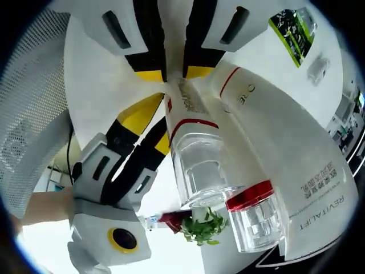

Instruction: Arrange the skincare products in the storage area until every visible bottle or jar stands upright without overlapping.

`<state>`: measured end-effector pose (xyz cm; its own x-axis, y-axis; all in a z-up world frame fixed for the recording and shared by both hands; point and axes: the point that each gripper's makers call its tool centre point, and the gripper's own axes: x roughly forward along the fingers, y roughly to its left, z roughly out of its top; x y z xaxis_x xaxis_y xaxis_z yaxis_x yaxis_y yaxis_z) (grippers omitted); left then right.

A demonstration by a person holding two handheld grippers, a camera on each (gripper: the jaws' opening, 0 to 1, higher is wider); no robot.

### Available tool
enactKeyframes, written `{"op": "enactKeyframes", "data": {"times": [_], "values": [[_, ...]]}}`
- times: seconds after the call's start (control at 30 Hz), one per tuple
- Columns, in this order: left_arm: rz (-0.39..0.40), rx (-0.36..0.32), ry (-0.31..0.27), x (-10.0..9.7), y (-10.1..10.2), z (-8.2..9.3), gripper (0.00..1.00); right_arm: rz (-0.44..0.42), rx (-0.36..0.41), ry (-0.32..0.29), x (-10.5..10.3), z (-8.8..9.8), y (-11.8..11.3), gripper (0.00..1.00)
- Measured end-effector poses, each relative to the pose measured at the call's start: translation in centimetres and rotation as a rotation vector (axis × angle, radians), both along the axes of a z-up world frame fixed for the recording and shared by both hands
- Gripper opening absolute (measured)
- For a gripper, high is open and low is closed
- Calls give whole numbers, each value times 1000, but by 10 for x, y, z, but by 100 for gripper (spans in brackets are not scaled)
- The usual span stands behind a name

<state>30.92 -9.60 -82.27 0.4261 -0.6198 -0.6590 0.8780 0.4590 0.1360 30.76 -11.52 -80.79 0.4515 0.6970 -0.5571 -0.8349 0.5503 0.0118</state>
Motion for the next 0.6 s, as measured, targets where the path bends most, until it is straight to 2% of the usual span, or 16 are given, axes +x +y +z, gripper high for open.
{"op": "enactKeyframes", "data": {"times": [0.6], "values": [[12, 11, -6, 8, -2, 0, 12, -18, 8, 8, 9, 1, -3, 12]]}}
